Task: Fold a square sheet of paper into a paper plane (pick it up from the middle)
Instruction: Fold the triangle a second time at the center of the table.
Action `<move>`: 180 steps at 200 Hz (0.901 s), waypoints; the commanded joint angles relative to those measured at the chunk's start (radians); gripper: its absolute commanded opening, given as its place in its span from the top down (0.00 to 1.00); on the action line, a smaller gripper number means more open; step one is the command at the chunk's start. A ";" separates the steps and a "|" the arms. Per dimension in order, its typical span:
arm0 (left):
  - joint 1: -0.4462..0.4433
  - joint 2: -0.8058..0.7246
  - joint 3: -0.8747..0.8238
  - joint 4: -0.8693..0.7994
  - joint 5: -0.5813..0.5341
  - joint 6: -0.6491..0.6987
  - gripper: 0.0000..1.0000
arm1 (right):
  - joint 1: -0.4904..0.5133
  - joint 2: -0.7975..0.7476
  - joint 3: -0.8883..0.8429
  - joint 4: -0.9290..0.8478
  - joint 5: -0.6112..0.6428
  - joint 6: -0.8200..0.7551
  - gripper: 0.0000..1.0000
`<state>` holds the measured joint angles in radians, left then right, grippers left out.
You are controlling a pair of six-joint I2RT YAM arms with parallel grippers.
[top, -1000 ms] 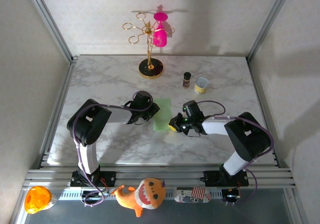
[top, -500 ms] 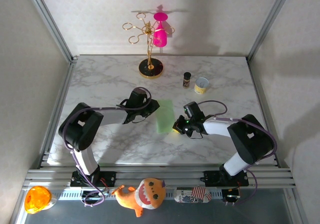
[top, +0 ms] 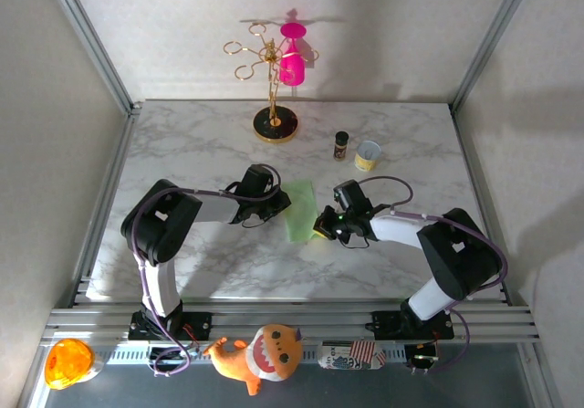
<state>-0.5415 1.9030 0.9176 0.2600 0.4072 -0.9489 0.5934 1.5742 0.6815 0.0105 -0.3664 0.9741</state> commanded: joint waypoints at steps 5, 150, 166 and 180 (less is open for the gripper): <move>0.001 0.036 0.021 -0.037 -0.012 0.022 0.90 | -0.004 -0.015 0.043 -0.012 -0.027 -0.050 1.00; 0.002 0.048 0.029 -0.042 -0.001 0.031 0.90 | 0.034 0.178 0.190 0.115 -0.108 -0.072 0.99; 0.002 0.041 0.034 -0.041 0.008 0.031 0.90 | 0.038 0.196 0.200 0.111 -0.106 -0.075 0.99; 0.003 0.030 0.039 -0.023 0.036 0.032 0.88 | 0.041 0.210 0.207 0.111 -0.104 -0.077 0.99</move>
<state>-0.5411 1.9125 0.9329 0.2493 0.4191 -0.9382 0.6201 1.7557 0.8566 0.1089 -0.4660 0.9108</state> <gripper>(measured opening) 0.105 0.062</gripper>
